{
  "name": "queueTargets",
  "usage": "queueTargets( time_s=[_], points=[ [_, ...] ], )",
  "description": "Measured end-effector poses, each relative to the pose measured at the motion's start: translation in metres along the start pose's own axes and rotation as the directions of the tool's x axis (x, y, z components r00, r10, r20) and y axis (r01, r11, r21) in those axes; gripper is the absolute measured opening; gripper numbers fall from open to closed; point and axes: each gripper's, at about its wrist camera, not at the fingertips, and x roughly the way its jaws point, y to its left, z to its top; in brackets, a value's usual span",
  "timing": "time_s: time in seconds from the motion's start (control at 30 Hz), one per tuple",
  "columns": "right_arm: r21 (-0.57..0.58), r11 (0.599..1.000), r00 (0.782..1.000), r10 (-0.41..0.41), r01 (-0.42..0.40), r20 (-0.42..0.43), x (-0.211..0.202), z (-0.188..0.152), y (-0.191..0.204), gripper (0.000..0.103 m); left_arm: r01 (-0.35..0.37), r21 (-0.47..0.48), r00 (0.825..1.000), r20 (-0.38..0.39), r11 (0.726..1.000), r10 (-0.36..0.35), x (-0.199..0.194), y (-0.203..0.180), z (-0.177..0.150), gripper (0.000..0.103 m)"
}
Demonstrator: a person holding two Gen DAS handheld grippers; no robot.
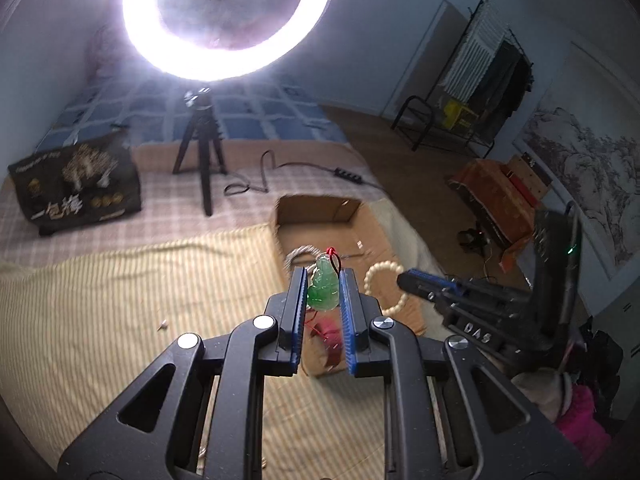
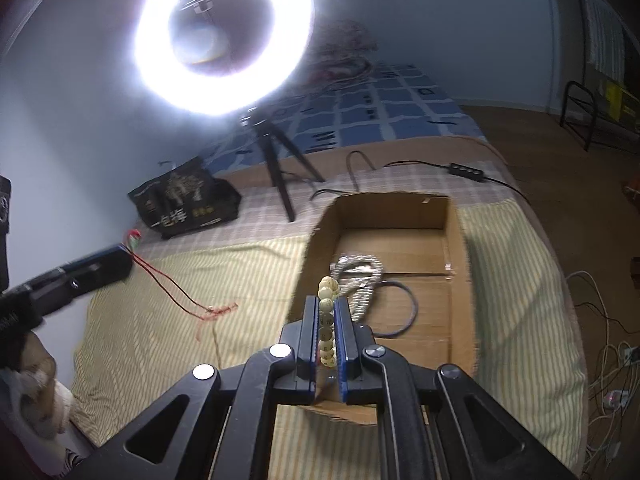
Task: Organize jewelry
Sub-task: 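Carry the pendant with the left tool while the right tool carries the bracelet to the box, then open the left tool over the box while the right tool releases the bracelet inside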
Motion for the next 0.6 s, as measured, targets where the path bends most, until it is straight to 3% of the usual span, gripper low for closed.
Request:
queueTargets(
  time_s=[0.23,0.6],
  points=[
    [0.05,0.998,1.0,-0.03,0.029,0.003,-0.002,0.003,-0.038,0.005,0.033,0.038,0.999,-0.005,0.999,-0.033,0.021,-0.03,0.011,0.014],
    [0.096,0.993,0.998,-0.059,0.061,-0.02,0.016,0.011,-0.078,0.005,0.044,0.072,0.997,-0.067,0.996,-0.039,0.073,-0.061,-0.002,0.014]
  ],
)
